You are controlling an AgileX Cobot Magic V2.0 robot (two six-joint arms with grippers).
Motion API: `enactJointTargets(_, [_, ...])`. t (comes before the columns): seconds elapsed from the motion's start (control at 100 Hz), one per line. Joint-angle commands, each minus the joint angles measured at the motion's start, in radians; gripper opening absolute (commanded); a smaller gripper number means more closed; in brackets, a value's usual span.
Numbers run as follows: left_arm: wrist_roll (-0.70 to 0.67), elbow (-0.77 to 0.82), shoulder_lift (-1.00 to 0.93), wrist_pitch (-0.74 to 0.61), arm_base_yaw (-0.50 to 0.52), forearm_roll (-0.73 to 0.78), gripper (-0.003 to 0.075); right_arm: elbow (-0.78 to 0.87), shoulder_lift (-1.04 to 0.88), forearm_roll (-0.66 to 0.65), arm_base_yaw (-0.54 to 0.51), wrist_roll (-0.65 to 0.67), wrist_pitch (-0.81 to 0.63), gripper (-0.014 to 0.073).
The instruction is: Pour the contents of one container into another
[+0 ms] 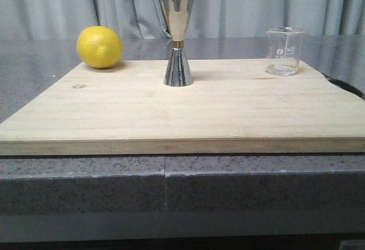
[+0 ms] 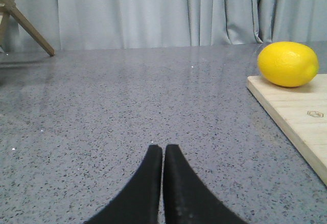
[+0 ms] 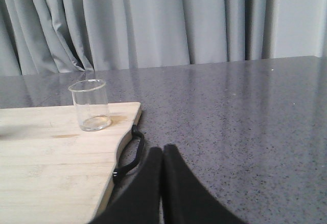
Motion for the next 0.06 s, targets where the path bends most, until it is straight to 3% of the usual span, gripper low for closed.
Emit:
enactJointTargets(0.0, [0.0,0.021,-0.021,-0.083,-0.007,-0.006,-0.0021,0.027,-0.02,-0.005,-0.005,-0.002,-0.085,-0.0069])
enactJointTargets(0.05, [0.0,0.021,-0.021,-0.083,-0.007,-0.006,-0.0021,0.027,-0.02,-0.005,-0.005,-0.002,-0.085,-0.0069])
